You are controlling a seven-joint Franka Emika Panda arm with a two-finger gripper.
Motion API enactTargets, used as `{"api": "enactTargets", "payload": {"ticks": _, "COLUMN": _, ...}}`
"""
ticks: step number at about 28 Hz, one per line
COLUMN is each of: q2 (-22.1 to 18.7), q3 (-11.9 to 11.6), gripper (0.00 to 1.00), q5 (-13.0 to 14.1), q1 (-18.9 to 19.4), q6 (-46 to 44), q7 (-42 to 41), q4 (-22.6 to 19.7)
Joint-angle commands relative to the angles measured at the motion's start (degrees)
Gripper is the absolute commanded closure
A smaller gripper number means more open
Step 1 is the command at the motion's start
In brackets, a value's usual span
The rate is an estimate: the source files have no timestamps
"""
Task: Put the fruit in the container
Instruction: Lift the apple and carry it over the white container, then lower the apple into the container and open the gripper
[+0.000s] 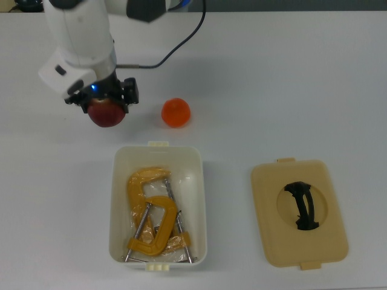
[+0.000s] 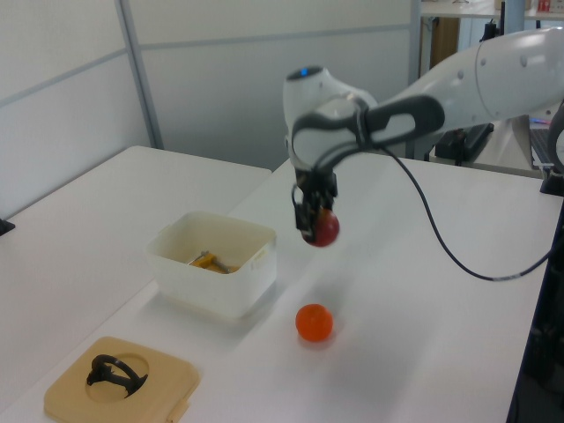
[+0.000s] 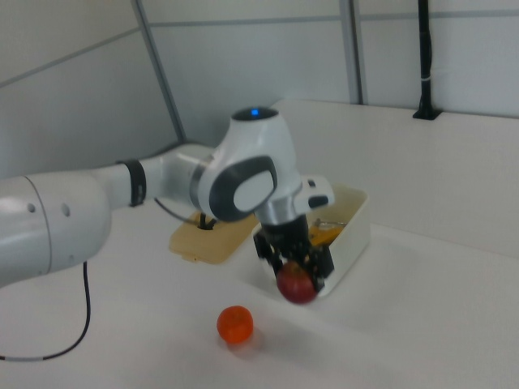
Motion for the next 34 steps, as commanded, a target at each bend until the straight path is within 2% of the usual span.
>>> {"api": "enactTargets", "payload": {"ticks": 1, "q2": 0.9, "q3": 0.66, "gripper": 0.88, "q5": 5.44, "q1": 0.61, "q6": -0.52, "q7": 2.51, "q4": 6.01}}
{"api": "enactTargets", "payload": {"ticks": 5, "q2": 2.57, "q3": 2.77, "gripper": 0.87, "q5": 5.45, "q1": 1.58, "q6": 5.19, "q7": 6.64, "q4": 6.99}}
{"api": "enactTargets", "payload": {"ticks": 6, "q2": 3.71, "q3": 3.04, "gripper": 0.85, "q5": 5.28, "q1": 2.01, "q6": 9.47, "q7": 8.92, "q4": 6.99}}
{"api": "enactTargets", "payload": {"ticks": 10, "q2": 5.82, "q3": 3.31, "gripper": 0.82, "q5": 4.84, "q1": 2.9, "q6": 16.62, "q7": 12.1, "q4": 6.9}}
{"api": "enactTargets", "payload": {"ticks": 14, "q2": 7.5, "q3": 3.39, "gripper": 0.69, "q5": 4.57, "q1": 3.07, "q6": 18.92, "q7": 12.81, "q4": 6.9}}
{"api": "enactTargets", "payload": {"ticks": 15, "q2": 7.41, "q3": 3.39, "gripper": 0.58, "q5": 4.48, "q1": 3.07, "q6": 18.92, "q7": 12.72, "q4": 6.9}}
{"api": "enactTargets", "payload": {"ticks": 17, "q2": 7.41, "q3": 3.39, "gripper": 0.26, "q5": 3.87, "q1": 3.16, "q6": 18.83, "q7": 12.8, "q4": 6.9}}
{"api": "enactTargets", "payload": {"ticks": 18, "q2": 6.98, "q3": 3.39, "gripper": 0.0, "q5": 3.17, "q1": 3.25, "q6": 18.57, "q7": 12.46, "q4": 6.9}}
{"api": "enactTargets", "payload": {"ticks": 22, "q2": 5.57, "q3": 3.39, "gripper": 0.0, "q5": 2.55, "q1": 3.16, "q6": 16.38, "q7": 12.37, "q4": 6.9}}
{"api": "enactTargets", "payload": {"ticks": 27, "q2": 3.81, "q3": 3.31, "gripper": 0.0, "q5": 2.55, "q1": 3.16, "q6": 7.51, "q7": 11.75, "q4": 7.25}}
{"api": "enactTargets", "payload": {"ticks": 33, "q2": 2.05, "q3": 3.48, "gripper": 0.0, "q5": 2.46, "q1": 3.34, "q6": -4.88, "q7": 6.84, "q4": 7.25}}
{"api": "enactTargets", "payload": {"ticks": 34, "q2": 1.96, "q3": 3.48, "gripper": 0.0, "q5": 2.38, "q1": 3.68, "q6": -9.07, "q7": 4.65, "q4": 7.25}}
